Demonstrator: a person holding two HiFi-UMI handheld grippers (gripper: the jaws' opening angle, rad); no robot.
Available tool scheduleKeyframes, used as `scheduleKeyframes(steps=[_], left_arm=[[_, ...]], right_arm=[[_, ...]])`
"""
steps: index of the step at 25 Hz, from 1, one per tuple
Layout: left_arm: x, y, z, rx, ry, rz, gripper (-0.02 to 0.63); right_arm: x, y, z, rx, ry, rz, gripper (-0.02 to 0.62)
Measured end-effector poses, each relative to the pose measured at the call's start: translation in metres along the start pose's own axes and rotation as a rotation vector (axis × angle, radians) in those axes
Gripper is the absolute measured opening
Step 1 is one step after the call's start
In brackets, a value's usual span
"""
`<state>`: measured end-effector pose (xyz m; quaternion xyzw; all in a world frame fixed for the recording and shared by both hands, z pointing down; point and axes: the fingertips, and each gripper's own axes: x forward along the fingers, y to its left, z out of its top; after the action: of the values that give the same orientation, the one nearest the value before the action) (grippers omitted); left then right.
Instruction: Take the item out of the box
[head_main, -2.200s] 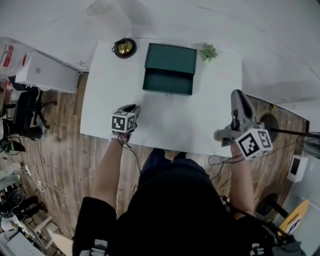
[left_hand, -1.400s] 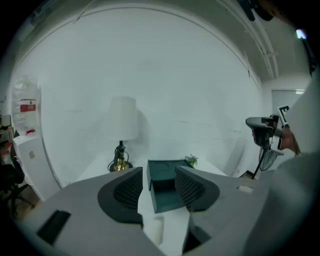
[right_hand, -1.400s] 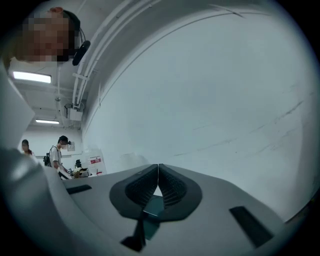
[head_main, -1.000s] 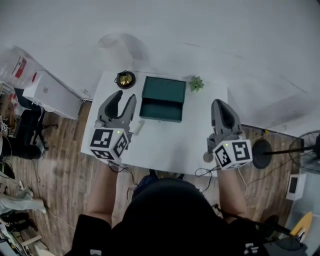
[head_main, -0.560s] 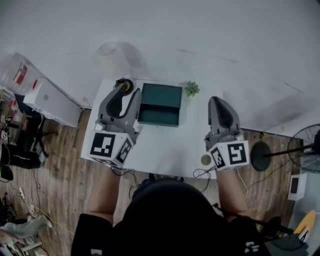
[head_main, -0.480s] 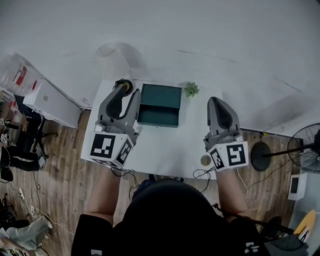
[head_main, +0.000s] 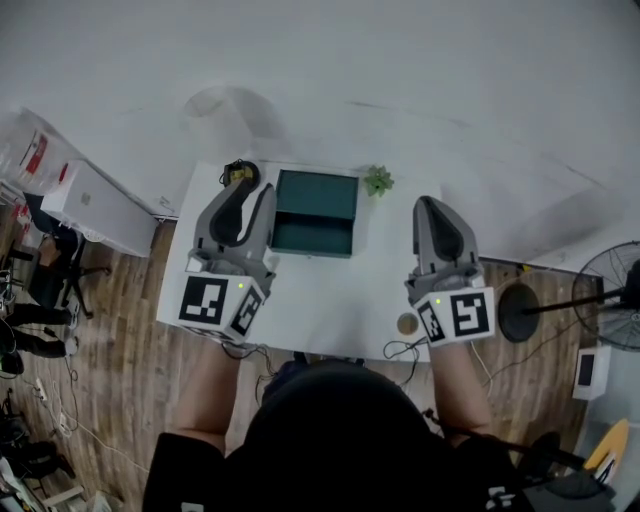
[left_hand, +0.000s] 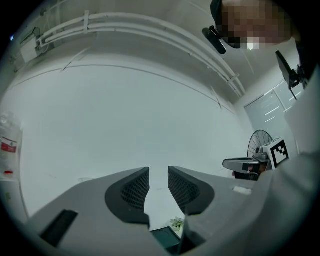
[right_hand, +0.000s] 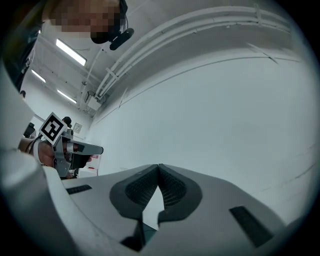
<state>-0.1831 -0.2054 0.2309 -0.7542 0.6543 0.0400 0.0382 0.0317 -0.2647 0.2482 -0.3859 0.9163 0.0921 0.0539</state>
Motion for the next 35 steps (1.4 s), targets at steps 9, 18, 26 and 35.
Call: scheduleKeyframes(steps=[9, 18, 26, 35], left_arm=[[0.005, -0.004, -0.003, -0.025, 0.003, -0.010, 0.109], [0.004, -0.003, -0.004, -0.029, 0.006, -0.013, 0.107], [0.003, -0.005, -0.006, -0.031, 0.012, -0.013, 0.107], [0.003, -0.006, -0.007, -0.034, 0.017, -0.018, 0.106]], right_arm=[[0.002, -0.005, -0.003, 0.048, 0.000, 0.006, 0.005], [0.005, -0.003, -0.009, 0.051, 0.012, 0.007, 0.005], [0.003, -0.003, -0.009, 0.052, 0.010, 0.009, 0.005], [0.003, -0.002, -0.010, 0.053, 0.015, 0.009, 0.005]])
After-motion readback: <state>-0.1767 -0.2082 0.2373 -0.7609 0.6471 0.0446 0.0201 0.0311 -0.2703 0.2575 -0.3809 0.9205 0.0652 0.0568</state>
